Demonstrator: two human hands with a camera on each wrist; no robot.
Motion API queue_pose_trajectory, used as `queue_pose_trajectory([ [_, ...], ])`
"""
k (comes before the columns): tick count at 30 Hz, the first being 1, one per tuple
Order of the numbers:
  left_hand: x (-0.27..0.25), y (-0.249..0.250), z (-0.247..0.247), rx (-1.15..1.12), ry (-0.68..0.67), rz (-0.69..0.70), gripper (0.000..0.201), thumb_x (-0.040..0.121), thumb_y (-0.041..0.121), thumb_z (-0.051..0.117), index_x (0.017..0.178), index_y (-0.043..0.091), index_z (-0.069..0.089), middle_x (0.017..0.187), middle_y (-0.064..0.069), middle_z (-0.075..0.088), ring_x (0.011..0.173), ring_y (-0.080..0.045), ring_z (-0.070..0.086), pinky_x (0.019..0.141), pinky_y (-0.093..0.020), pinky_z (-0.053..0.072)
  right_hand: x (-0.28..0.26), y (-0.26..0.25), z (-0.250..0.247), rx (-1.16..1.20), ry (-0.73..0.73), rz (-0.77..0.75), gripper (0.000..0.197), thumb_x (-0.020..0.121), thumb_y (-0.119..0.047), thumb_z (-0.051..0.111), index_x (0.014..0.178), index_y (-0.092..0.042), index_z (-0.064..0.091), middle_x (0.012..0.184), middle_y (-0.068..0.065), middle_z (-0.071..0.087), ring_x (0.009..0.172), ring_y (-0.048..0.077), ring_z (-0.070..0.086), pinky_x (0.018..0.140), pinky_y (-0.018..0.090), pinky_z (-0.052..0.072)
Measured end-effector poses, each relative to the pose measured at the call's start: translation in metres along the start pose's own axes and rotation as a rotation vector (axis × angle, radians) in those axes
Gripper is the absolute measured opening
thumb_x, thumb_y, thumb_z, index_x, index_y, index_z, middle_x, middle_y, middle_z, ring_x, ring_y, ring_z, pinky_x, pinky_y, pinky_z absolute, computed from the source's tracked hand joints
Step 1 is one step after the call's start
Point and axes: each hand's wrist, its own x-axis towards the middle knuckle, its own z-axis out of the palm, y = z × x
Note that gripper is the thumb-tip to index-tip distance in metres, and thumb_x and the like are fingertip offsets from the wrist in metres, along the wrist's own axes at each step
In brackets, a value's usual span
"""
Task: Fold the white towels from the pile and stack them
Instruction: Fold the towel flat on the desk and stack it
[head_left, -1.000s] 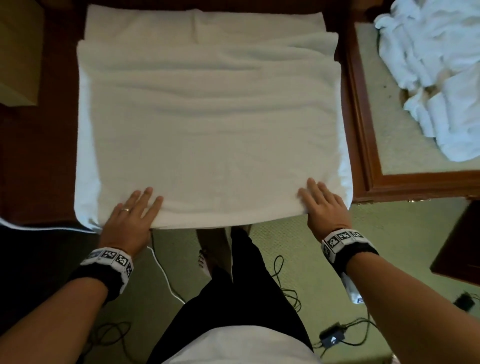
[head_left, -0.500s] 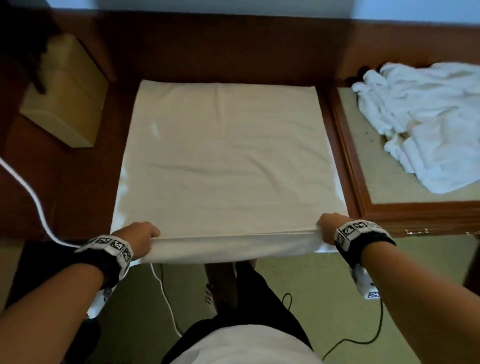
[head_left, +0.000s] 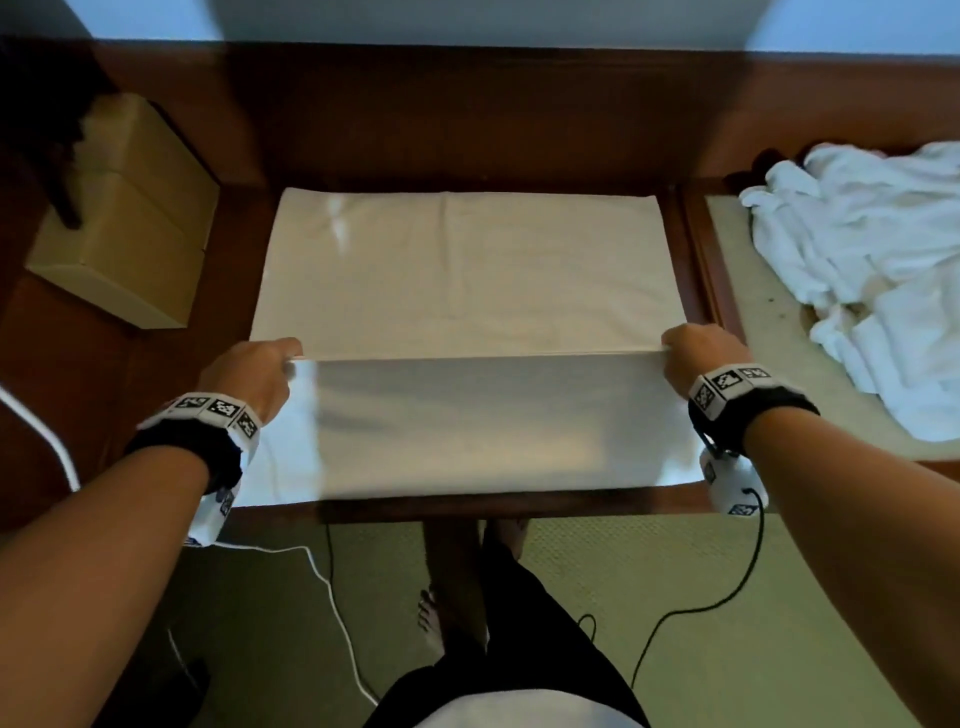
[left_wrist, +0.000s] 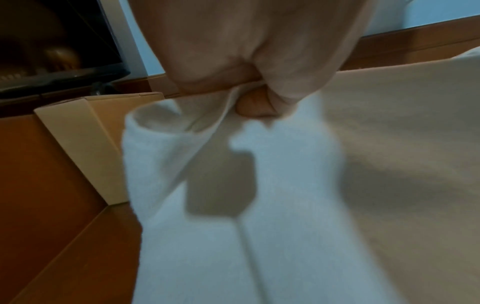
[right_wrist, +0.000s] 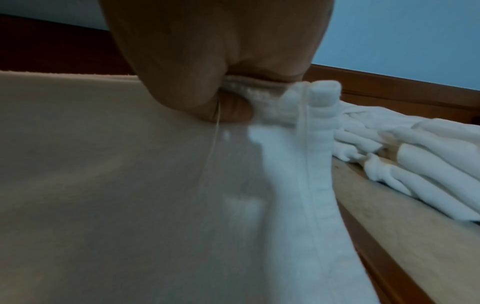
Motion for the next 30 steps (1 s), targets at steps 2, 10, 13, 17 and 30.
queue_pose_trajectory([
  [2,0.025,-0.001,-0.004,-0.053,-0.012,-0.008,0.032,0.09,-0.009,0.048,0.095,0.019,0.06,0.078,-0.011,0.056,0.072,-0.032,0.051,0.065,-0.034,0.04,0.025,-0.002,-0.007,-0.001,-0.001,-0.001,0.024,0.086,-0.003,0.048,0.091,-0.017,0.066,0.103,0.017,0.066,0.094,0.039,0.064,0.081,0.041,0.054],
  [10,0.095,0.0,0.017,0.107,0.094,0.112,0.032,0.081,-0.008,0.06,0.109,0.008,0.067,0.105,-0.023,0.064,0.094,-0.044,0.06,0.08,-0.051,0.049,0.096,-0.006,0.015,-0.044,0.027,-0.005,0.031,0.083,-0.004,0.051,0.107,-0.014,0.067,0.11,0.014,0.064,0.107,0.037,0.056,0.095,0.049,0.047],
  [13,0.08,0.002,0.047,0.129,0.186,0.123,0.058,0.075,0.005,0.07,0.132,0.009,0.058,0.135,-0.022,0.052,0.117,-0.046,0.048,0.091,-0.058,0.041,0.085,-0.011,0.055,0.077,0.269,-0.043,0.049,0.079,-0.005,0.059,0.127,-0.012,0.059,0.14,0.015,0.049,0.128,0.039,0.04,0.104,0.055,0.032],
  [17,0.027,0.003,0.11,0.092,0.065,0.178,0.071,0.093,0.053,0.04,0.155,0.021,0.031,0.162,-0.015,0.025,0.143,-0.045,0.028,0.109,-0.062,0.029,0.036,-0.029,0.116,0.177,0.227,-0.136,0.057,0.096,-0.041,0.044,0.15,-0.024,0.033,0.163,0.011,0.019,0.145,0.036,0.021,0.111,0.054,0.024],
  [30,-0.034,0.036,0.163,0.043,0.011,0.228,0.078,0.091,0.067,0.028,0.158,0.029,0.02,0.167,-0.008,0.009,0.151,-0.04,0.011,0.116,-0.065,0.013,-0.024,-0.113,0.155,0.166,0.192,-0.351,0.068,0.095,-0.058,0.031,0.154,-0.023,0.03,0.164,0.012,0.012,0.151,0.033,0.015,0.112,0.053,0.023],
])
